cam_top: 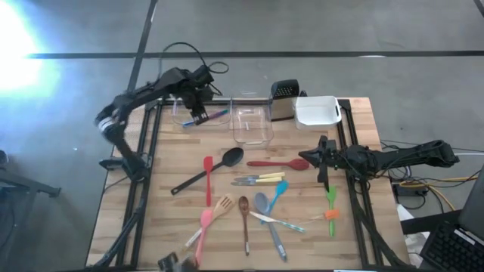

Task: Pick & Place Kitchen Items
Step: Put the red spatula into the white bin

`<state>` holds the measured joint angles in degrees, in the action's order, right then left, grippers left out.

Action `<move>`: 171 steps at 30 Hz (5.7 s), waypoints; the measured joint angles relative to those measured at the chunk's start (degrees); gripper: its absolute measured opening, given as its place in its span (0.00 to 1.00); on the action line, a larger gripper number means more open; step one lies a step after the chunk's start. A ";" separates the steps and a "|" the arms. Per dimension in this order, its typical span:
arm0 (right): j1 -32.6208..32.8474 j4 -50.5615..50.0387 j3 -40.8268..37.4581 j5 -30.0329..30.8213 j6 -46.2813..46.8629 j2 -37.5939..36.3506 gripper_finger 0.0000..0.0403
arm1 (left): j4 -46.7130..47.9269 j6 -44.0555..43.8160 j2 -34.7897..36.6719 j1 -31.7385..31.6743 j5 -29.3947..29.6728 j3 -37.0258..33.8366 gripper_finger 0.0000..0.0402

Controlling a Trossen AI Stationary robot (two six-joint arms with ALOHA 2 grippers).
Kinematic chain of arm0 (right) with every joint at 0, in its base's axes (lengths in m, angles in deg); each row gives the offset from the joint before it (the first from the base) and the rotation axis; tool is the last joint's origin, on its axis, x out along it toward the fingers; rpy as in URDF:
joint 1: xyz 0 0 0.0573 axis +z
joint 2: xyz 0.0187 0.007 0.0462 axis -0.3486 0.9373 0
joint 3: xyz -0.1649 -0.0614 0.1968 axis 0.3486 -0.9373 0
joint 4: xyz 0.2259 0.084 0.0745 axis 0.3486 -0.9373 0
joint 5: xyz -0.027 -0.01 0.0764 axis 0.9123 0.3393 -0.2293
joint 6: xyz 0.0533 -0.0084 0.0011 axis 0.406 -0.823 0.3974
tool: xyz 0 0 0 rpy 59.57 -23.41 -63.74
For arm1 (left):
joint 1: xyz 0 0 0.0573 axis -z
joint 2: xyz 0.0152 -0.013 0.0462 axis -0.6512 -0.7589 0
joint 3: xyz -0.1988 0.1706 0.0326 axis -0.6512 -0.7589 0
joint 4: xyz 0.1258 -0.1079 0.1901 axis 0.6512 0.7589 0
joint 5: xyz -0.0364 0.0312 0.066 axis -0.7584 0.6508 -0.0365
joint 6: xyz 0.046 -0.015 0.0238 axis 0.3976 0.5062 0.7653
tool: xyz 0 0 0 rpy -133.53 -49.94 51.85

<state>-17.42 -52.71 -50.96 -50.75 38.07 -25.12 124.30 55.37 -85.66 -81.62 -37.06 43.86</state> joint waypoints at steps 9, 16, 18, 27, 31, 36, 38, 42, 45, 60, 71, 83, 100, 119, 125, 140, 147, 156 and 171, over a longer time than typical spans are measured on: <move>0.00 21.97 0.00 -4.77 -13.27 -0.02 0.02 | -14.60 -14.92 23.87 14.18 -2.19 -9.09 0.27; 0.17 22.43 7.55 -11.35 -22.04 0.69 0.02 | -43.13 -24.03 38.60 26.47 -2.18 -26.45 0.26; 0.17 12.81 13.33 -11.36 -22.32 2.32 0.02 | -50.34 -24.94 41.33 28.79 -2.17 -31.75 0.26; 1.09 -44.93 41.60 -12.90 -8.05 17.46 0.02 | -67.49 -28.80 46.51 31.42 -2.00 -47.78 0.26; 4.45 -58.05 48.63 -16.83 0.12 25.07 0.02 | -70.55 -28.95 46.39 31.35 -1.71 -51.86 0.26; 11.25 -68.83 55.02 -14.44 6.94 32.37 0.02 | -74.98 -29.05 45.59 31.35 -0.83 -55.60 0.26; 14.04 -71.58 56.91 -11.24 9.84 34.41 0.02 | -76.89 -28.87 45.55 31.35 -0.61 -56.58 0.26; 19.19 -75.38 59.13 -5.33 16.24 37.45 0.02 | -77.88 -28.88 45.57 31.35 -0.52 -57.54 0.26; 22.48 -79.64 60.01 -1.77 22.58 38.80 0.02 | -77.93 -29.17 45.64 31.35 -0.54 -57.56 0.26; 29.18 -83.29 54.24 3.77 39.51 37.57 0.02 | -77.66 -28.04 45.64 31.33 -0.54 -57.99 0.26; 29.11 -83.94 52.57 9.98 39.17 33.94 0.02 | -63.89 -35.25 45.79 31.33 -0.54 -54.02 0.35; 29.09 -86.67 52.57 13.66 37.50 33.25 0.02 | -47.74 -26.69 45.29 34.14 -5.82 -48.54 0.59; 29.08 -86.82 52.54 14.94 37.24 33.18 0.02 | -43.29 -3.16 35.86 42.22 -6.46 -46.39 0.59; 28.98 -87.49 52.52 16.33 37.78 33.16 0.02 | -25.75 17.32 13.22 46.30 -1.69 -30.99 0.59; 28.98 -88.18 52.52 16.57 37.64 32.79 0.02 | -23.72 20.35 8.67 48.32 1.67 -29.61 0.59; 28.98 -88.21 52.50 18.07 37.23 31.22 0.02 | -23.16 22.67 2.17 48.91 1.67 -29.58 0.59; 28.98 -88.20 52.50 19.22 36.54 31.05 0.02 | -23.97 24.38 -1.13 48.97 1.67 -29.60 0.59; 28.96 -88.18 52.50 19.56 36.28 31.06 0.02 | -25.83 26.32 -4.35 48.97 1.65 -29.60 0.56; 28.96 -88.18 52.50 19.71 36.15 31.06 0.02 | -23.85 28.70 -3.41 48.97 3.82 -28.32 0.06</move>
<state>11.54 -140.88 1.54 -31.03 74.22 5.94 100.45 84.07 -89.07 -32.65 -33.24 15.54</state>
